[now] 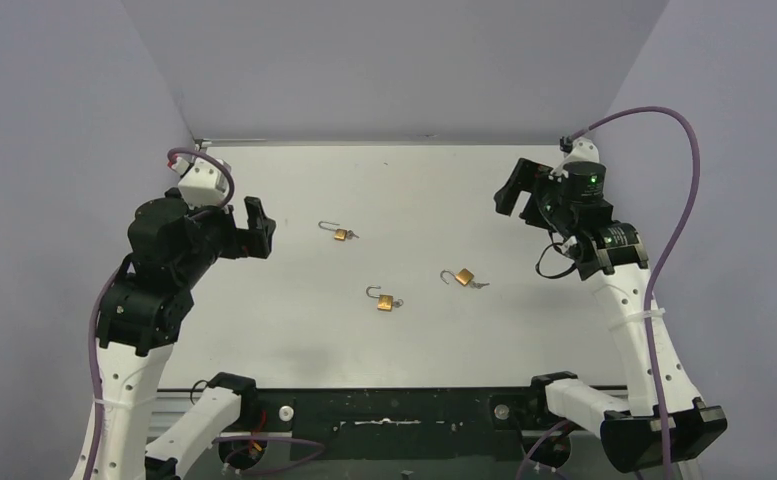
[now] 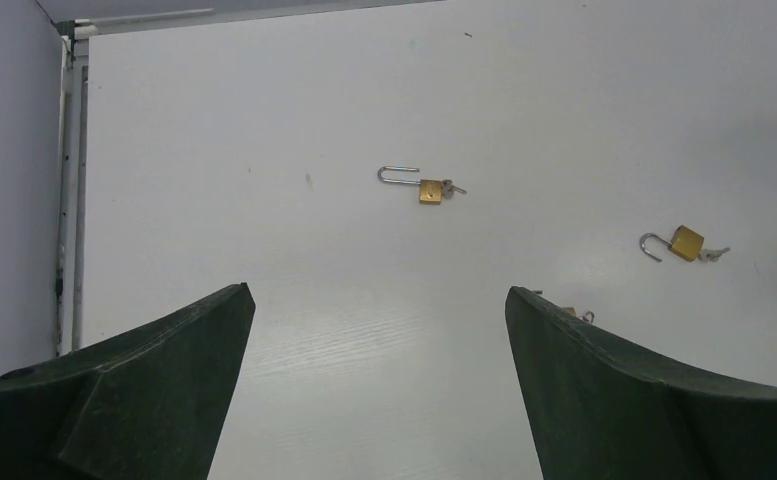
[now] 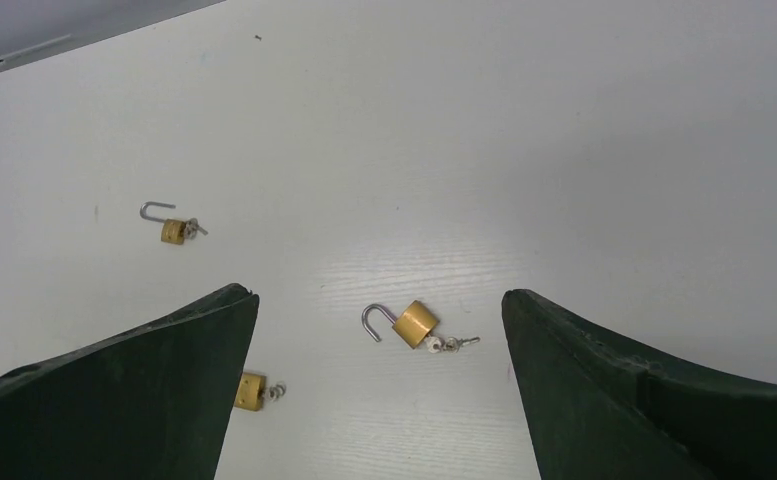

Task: Lock with the key
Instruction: Pick up the lock from the center of the board.

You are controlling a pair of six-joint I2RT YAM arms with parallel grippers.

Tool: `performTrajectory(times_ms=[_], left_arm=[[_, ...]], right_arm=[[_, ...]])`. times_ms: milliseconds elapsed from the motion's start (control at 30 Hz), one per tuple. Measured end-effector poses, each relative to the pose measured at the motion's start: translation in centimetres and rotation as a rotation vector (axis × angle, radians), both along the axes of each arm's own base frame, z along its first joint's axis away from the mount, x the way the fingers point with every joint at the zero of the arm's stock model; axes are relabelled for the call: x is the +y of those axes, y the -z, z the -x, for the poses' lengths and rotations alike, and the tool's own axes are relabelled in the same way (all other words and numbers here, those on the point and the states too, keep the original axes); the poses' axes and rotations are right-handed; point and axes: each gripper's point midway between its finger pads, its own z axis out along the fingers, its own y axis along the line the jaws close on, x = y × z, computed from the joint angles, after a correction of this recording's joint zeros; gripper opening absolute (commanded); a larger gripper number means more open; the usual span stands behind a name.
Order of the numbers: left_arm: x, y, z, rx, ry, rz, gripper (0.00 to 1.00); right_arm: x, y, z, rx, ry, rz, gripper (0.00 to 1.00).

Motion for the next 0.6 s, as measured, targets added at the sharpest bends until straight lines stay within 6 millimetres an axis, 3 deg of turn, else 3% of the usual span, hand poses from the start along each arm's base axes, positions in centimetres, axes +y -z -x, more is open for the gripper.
performTrajectory(times_ms=[200,367,433,533,600], left_arm=[[-0.5,0.2,-0.5,0.004,0.023,0.004,0.97],[-1.4,0.4,-0.4,0.015,0.071,0.018,0.97],[-1.7,0.5,-0.4,0.019,0.090,0.019,0.97],[-2.0,0.5,-0.3,0.020,0.108,0.018,0.97],[-2.0,0.5,-0.3,0.019,0.113,0.015,0.97]], right_arm=[[0.0,-0.3,0.2,-0.034,-0.023,0.019,1.00],[0.9,1.4,0.5,-0.015,-0.089,0.114,1.00],[3.0,2.2,0.9,-0.007,-0.154,0.202,1.00],[8.4,4.1,2.5,0.007,-0.328,0.338,1.00],[11.0,5.8,3.3,0.040,-0.416,0.388,1.00]])
